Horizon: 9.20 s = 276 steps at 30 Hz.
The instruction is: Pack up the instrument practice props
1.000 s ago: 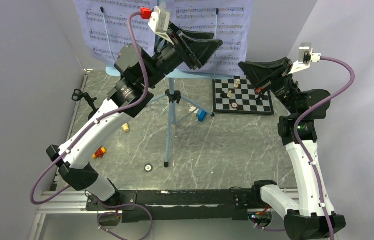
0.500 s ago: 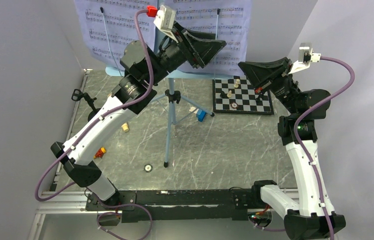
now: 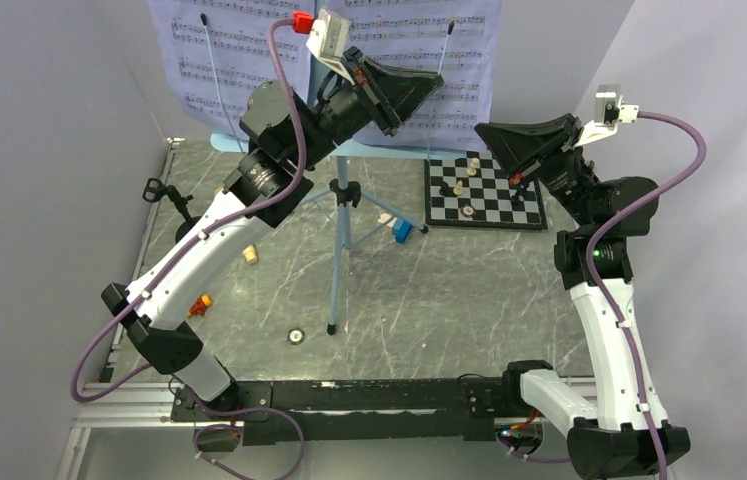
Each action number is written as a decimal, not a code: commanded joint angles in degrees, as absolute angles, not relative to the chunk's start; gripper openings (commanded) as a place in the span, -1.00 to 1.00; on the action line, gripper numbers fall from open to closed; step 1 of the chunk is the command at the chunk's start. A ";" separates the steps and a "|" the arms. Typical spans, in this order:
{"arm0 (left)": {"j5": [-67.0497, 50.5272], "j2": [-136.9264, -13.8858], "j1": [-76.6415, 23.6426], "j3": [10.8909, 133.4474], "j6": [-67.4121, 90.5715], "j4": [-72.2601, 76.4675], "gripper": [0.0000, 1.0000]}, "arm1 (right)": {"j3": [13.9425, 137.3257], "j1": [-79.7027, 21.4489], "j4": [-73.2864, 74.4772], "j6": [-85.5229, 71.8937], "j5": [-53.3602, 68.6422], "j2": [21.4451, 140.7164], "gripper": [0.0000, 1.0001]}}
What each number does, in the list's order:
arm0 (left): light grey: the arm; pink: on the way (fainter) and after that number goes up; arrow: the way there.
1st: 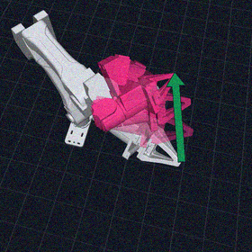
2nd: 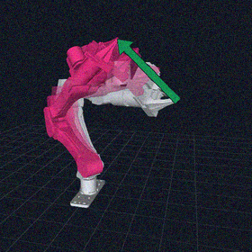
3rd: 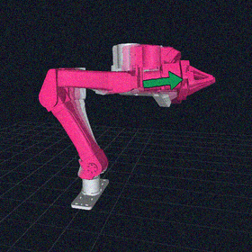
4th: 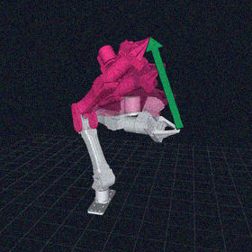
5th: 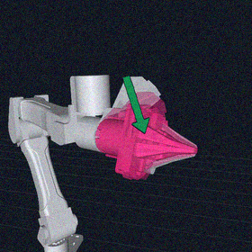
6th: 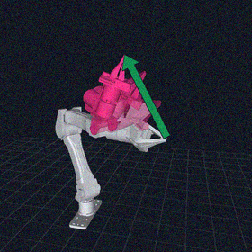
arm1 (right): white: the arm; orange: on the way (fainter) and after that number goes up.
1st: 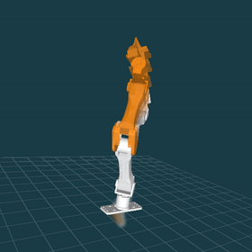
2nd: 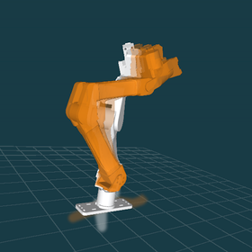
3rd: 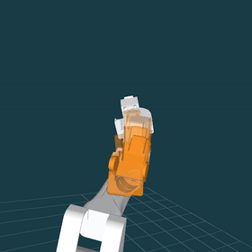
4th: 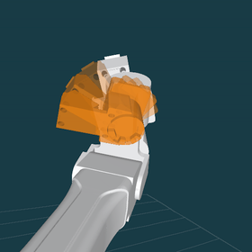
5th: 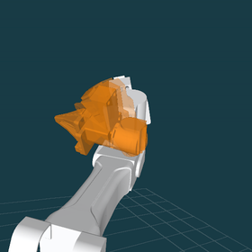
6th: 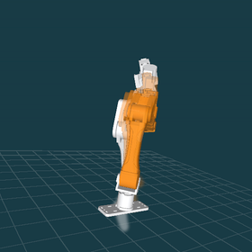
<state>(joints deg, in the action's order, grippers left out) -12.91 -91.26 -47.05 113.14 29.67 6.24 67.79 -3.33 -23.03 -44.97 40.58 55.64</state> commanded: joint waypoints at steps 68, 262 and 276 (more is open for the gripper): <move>0.70 -52.02 -52.29 57.33 31.63 15.64 0.99 | 60.84 -10.88 24.14 -25.34 20.08 14.22 -1.00; -4.81 -50.23 -14.23 85.87 19.99 -7.49 0.99 | 115.79 -55.81 6.44 -17.25 -9.73 94.19 -0.29; -11.23 -56.89 -6.01 87.63 28.47 -0.65 0.74 | 114.75 -55.72 6.51 -16.28 -9.59 93.19 -0.88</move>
<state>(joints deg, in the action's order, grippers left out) -7.79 -55.61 -7.07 85.34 25.23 -5.08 114.69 -55.59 9.37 -17.37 -8.93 95.79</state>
